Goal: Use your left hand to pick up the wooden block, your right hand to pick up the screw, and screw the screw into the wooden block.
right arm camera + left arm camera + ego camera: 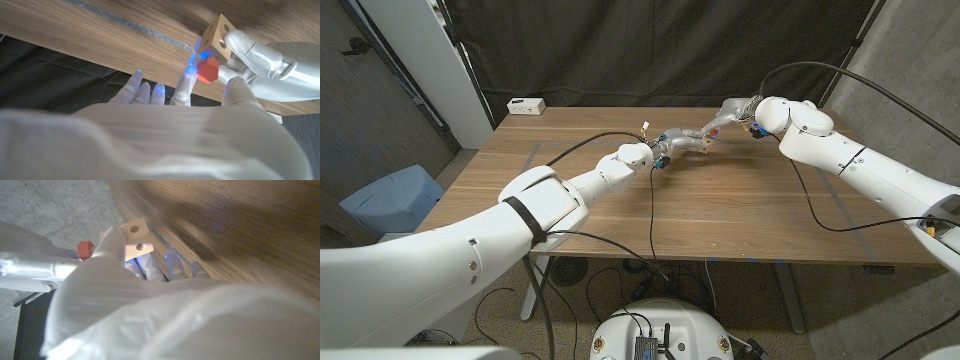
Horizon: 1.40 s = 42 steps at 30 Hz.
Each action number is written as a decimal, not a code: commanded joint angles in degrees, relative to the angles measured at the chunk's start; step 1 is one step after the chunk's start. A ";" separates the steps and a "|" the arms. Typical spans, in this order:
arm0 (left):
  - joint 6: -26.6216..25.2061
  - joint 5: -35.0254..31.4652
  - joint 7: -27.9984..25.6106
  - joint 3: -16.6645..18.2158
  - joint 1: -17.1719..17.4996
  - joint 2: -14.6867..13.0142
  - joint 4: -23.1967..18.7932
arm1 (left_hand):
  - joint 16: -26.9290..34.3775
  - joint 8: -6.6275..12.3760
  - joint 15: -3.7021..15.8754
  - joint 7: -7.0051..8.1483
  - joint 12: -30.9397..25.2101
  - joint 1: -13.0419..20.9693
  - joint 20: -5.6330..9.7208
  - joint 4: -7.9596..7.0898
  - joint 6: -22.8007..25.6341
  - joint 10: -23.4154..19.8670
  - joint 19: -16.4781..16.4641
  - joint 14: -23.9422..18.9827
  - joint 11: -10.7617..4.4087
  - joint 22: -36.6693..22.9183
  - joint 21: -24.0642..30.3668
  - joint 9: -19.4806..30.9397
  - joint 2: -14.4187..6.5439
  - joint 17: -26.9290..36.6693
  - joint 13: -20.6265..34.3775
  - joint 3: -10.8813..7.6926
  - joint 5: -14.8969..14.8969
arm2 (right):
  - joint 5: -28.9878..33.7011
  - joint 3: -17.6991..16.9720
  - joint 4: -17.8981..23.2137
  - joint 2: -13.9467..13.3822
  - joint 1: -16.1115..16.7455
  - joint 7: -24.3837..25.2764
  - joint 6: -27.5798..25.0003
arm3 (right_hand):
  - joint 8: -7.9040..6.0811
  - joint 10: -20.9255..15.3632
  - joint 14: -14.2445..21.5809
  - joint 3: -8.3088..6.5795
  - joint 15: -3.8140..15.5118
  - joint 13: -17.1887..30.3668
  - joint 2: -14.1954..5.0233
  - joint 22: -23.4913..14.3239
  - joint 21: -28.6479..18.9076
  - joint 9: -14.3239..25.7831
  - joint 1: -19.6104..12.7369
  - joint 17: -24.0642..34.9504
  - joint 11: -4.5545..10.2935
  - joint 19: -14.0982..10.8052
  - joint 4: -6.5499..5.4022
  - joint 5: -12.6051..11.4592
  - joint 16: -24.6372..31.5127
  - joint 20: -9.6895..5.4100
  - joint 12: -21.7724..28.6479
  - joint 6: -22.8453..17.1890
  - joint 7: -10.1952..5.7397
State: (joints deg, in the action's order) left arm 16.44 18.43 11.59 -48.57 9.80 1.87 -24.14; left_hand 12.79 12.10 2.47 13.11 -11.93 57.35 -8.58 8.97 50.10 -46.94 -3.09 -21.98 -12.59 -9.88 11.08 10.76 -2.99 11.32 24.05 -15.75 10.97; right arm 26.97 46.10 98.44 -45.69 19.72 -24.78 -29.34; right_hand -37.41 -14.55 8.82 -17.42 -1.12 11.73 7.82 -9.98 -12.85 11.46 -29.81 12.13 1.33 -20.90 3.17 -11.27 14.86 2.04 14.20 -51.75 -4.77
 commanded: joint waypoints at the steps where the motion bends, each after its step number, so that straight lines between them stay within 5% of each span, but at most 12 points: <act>1: -0.17 0.10 0.14 0.11 0.17 -0.03 -0.12 | 0.27 0.32 4.69 -1.21 -0.19 -0.02 -0.08 -0.41 2.35 -0.65 -0.36 -0.73 0.00 -0.19 0.22 0.30 -0.64 0.16 0.21 -0.03 0.24 | 0.56 1.11 -0.82 0.70 -1.08 -1.28 -1.31 | 1.31 0.25 0.16 1.08 -0.66 -0.06 0.43 -0.17 0.64 -0.11 1.80 0.17 -1.00 -0.12 -0.36 -0.53 -0.13 0.29 -0.55 2.13 0.69; 23: -0.48 -0.01 0.05 -0.08 0.24 -0.04 -0.60 | 0.31 0.20 4.67 -1.31 -0.14 0.06 -0.01 -0.38 2.12 -0.66 -0.59 -0.85 0.01 -0.19 0.23 0.29 -0.74 0.15 0.17 -0.03 0.32 | -0.36 0.98 -0.41 0.14 -1.27 -2.08 -1.64 | 6.09 3.31 -1.36 3.41 -1.93 0.04 0.71 -0.21 1.71 0.04 5.10 -0.14 -2.64 2.31 -0.59 -1.60 -1.64 1.26 -2.51 11.19 2.11; 28: -0.33 -0.08 0.05 -0.15 0.16 0.02 -0.52 | 0.30 0.19 4.75 -1.28 -0.11 0.05 -0.04 -0.38 2.14 -0.63 -0.61 -0.85 0.01 -0.19 0.21 0.29 -0.73 0.15 0.14 -0.01 0.33 | -0.71 0.94 -0.19 -0.15 -1.43 -2.69 -1.53 | 8.26 4.69 -2.21 3.88 -2.42 0.10 0.50 -0.22 1.75 0.07 5.44 -0.30 -3.24 2.87 -0.33 -1.92 -2.27 1.36 -2.93 15.20 3.10; 35: 0.36 0.07 -0.07 0.04 0.18 0.24 -0.05 | 0.27 0.16 4.68 -1.16 -0.08 0.04 -0.01 -0.37 2.07 -0.62 -0.63 -0.82 0.00 -0.19 0.19 0.28 -0.70 0.14 0.10 0.02 0.33 | -2.09 -0.55 1.49 -1.70 -0.86 -2.86 -0.48 | 10.67 6.31 -3.35 4.12 -3.00 0.17 0.06 -0.23 2.01 0.08 5.37 -0.43 -4.16 4.33 0.12 -2.26 -2.92 1.91 -3.17 19.36 3.33; 42: 1.21 0.28 -0.39 0.41 0.28 0.40 0.47 | 0.28 0.19 4.80 -1.05 -0.07 0.05 0.04 -0.34 2.16 -0.64 -0.67 -0.89 -0.01 -0.19 0.19 0.28 -0.62 0.12 0.06 0.05 0.32 | -3.70 -2.63 4.02 -3.91 0.04 -3.41 -0.11 | 11.67 7.34 -4.30 3.78 -3.45 0.19 -0.70 -0.23 2.17 0.08 4.74 -0.47 -4.38 5.35 0.51 -2.38 -3.28 2.09 -3.29 20.82 3.47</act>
State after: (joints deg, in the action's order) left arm 16.13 18.44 11.63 -48.58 10.01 2.04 -24.36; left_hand 12.79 11.89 2.59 13.11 -11.86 57.15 -8.28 8.90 50.10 -46.94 -3.39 -22.29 -12.59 -9.88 11.08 10.81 -3.19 11.31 24.04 -15.49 10.96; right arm 25.18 46.51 98.90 -46.40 18.50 -27.45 -30.16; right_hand -26.05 -7.62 4.78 -13.46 -4.50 11.74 7.96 -9.98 -10.79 11.34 -24.61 11.71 -3.08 -15.84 3.25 -13.36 11.80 4.01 11.00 -31.32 -1.36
